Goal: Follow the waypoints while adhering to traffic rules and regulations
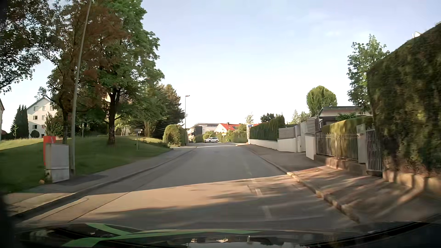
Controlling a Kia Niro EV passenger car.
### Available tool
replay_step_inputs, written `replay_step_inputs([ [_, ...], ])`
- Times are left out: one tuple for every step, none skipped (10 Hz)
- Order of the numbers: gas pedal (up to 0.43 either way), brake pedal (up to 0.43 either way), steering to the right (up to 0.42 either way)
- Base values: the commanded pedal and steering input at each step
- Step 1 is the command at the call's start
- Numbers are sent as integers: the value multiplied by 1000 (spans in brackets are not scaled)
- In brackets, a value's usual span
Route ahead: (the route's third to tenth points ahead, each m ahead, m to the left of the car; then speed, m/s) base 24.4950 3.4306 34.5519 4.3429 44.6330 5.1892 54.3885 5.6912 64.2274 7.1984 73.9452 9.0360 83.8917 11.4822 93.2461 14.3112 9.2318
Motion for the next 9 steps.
replay_step_inputs([
  [169, 0, 1],
  [177, 0, 0],
  [189, 0, -2],
  [197, 0, -3],
  [197, 0, -5],
  [197, 0, -5],
  [197, 0, -6],
  [197, 0, -8],
  [197, 0, -8],
])
